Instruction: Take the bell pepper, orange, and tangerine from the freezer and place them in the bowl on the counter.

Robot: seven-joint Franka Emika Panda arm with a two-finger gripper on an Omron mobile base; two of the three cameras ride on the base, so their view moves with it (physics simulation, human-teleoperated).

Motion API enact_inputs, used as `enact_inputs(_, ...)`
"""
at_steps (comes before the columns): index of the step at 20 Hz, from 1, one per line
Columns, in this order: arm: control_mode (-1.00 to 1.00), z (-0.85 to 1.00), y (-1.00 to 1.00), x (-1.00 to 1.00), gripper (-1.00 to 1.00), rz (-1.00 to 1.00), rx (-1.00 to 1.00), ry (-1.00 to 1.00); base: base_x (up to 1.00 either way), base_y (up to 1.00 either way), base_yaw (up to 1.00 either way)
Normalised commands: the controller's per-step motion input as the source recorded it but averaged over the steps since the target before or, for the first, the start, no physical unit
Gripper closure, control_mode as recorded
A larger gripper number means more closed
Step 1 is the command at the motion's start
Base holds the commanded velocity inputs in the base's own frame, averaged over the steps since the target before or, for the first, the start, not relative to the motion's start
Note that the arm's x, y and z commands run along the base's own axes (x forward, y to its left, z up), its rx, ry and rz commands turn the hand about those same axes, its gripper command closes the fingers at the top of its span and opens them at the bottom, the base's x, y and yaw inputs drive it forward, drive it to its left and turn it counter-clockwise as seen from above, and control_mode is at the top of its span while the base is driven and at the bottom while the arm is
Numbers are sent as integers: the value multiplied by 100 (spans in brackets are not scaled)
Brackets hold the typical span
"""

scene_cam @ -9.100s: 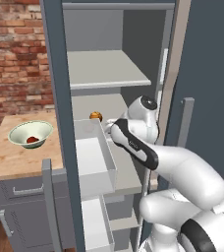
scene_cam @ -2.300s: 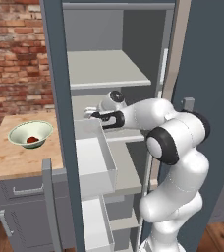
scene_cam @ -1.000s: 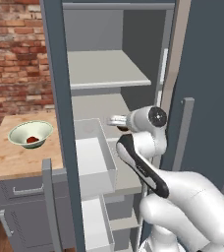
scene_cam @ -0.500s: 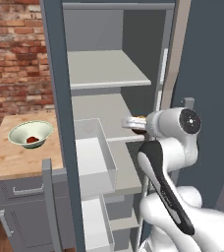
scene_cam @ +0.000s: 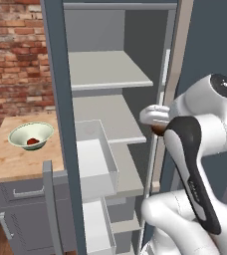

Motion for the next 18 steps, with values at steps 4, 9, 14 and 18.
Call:
enact_inputs(4,-100,0,-12,-72,100,0,-13,14,0,0,0)
enact_inputs(9,-100,-4,-21,-58,100,4,-8,3,0,0,0)
enact_inputs(14,-100,-3,-43,-50,100,3,0,0,0,0,0)
enact_inputs(18,-100,0,-9,-3,100,0,0,0,0,0,0)
